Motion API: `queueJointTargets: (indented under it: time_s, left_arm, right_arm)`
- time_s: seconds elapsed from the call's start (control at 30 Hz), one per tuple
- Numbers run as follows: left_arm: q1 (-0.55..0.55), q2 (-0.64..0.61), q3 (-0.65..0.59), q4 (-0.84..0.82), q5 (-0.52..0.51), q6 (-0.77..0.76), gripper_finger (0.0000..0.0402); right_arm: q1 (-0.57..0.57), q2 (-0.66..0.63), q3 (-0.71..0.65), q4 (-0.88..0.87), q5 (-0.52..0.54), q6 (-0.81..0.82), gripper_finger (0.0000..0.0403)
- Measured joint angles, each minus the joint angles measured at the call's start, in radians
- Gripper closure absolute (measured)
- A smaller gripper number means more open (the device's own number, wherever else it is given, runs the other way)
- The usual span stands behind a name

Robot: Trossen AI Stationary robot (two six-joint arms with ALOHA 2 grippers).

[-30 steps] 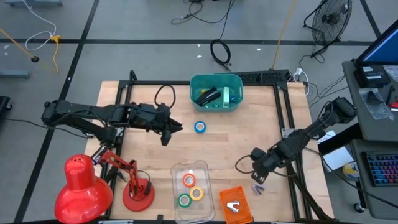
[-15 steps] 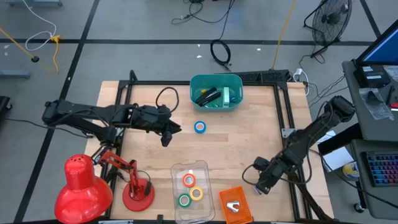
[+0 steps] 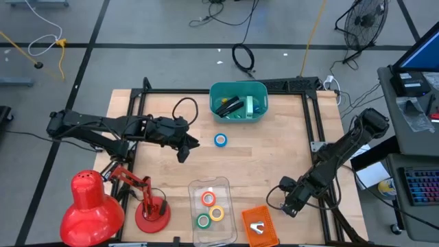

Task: Pick and place Stapler, Stapler remover, tape
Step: Put the purple staple remover into the orange basket

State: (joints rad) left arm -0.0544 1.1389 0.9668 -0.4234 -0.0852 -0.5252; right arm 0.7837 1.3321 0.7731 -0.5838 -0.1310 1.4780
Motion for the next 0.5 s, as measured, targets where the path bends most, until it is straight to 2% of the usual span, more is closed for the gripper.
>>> queueJointTargets:
  time_s: [0.5]
  left_arm:
    - [0.0,0.0,0.0,-0.007,0.008,0.003,0.0316]
  right_arm:
    - [0.024,0.009,-0.037,0.06,0.0,0.048,0.0252]
